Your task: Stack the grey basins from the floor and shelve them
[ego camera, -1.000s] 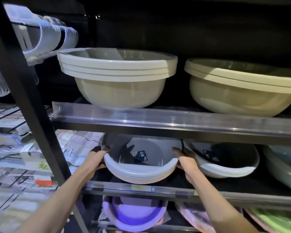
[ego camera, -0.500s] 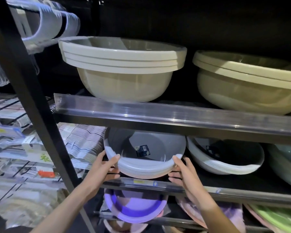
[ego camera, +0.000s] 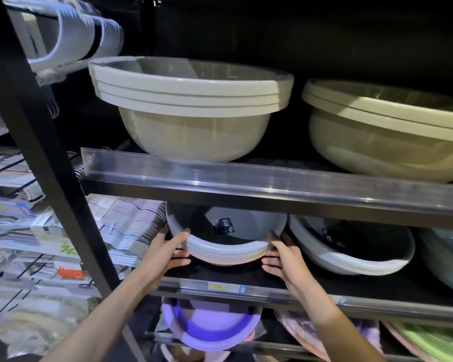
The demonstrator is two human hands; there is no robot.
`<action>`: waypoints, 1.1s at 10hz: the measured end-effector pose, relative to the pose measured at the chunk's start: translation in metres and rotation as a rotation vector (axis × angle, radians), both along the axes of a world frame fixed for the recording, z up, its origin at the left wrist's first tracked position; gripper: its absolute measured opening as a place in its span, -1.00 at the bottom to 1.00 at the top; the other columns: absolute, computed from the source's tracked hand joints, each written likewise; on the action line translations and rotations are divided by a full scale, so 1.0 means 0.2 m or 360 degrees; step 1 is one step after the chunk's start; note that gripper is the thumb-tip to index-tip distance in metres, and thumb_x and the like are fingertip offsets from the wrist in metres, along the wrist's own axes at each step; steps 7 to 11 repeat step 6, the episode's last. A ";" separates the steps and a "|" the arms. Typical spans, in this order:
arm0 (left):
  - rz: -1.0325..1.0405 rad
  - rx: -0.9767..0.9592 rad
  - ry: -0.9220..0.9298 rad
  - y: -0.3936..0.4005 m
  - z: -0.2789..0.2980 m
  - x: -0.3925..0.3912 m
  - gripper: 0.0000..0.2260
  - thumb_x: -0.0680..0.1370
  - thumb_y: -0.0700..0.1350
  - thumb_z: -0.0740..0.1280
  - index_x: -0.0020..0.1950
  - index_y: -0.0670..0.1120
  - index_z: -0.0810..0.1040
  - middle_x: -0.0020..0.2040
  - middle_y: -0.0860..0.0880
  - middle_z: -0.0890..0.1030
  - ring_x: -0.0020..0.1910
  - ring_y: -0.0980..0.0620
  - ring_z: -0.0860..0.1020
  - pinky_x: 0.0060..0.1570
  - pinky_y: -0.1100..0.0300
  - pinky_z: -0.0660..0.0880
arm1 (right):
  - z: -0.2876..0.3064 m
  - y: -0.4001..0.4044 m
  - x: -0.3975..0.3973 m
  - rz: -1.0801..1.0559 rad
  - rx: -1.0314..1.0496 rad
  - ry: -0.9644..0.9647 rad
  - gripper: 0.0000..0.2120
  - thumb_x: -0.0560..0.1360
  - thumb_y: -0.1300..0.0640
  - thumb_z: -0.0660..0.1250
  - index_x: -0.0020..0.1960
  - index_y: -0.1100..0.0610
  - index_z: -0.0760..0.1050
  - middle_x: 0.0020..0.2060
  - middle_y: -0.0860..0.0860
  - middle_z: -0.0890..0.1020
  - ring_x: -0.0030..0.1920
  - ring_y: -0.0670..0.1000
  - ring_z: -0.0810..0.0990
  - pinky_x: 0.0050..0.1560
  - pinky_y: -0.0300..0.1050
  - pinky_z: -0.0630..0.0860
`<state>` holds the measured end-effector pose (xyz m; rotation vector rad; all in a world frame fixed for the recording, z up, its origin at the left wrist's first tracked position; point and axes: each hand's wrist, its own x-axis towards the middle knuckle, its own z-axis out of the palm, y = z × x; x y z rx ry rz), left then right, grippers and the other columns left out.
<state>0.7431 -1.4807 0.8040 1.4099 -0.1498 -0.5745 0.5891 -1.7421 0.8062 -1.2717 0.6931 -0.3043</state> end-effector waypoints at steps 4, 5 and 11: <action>0.0025 0.0111 -0.0016 0.00 0.01 -0.02 -0.18 0.36 0.21 0.50 0.47 -0.15 0.32 -0.03 -0.19 0.62 -0.22 -0.05 0.66 -0.18 0.07 0.64 | 0.04 0.02 -0.03 0.0028 -0.0198 0.0078 -0.60 0.45 -0.17 0.37 0.17 0.06 0.51 -0.13 0.05 0.65 -0.33 0.00 0.59 -0.33 -0.15 0.56; 0.0101 0.0162 -0.0057 -0.01 0.01 -0.07 -0.27 0.42 0.20 0.45 0.45 -0.16 0.34 0.03 -0.18 0.62 -0.21 -0.04 0.67 -0.19 0.08 0.64 | 0.04 0.04 -0.07 0.0046 -0.0249 0.0140 -0.50 0.45 -0.15 0.37 0.23 0.14 0.40 -0.03 0.07 0.64 -0.28 0.00 0.61 -0.29 -0.15 0.55; 0.0126 0.0269 -0.0150 -0.01 0.02 -0.14 -0.42 0.49 0.15 0.41 0.40 -0.12 0.42 0.01 -0.09 0.64 -0.23 -0.01 0.68 -0.22 0.09 0.65 | 0.06 0.03 -0.13 0.0107 -0.0378 0.0168 -0.47 0.49 -0.11 0.36 0.32 0.13 0.31 -0.01 0.09 0.64 -0.26 0.01 0.61 -0.27 -0.14 0.54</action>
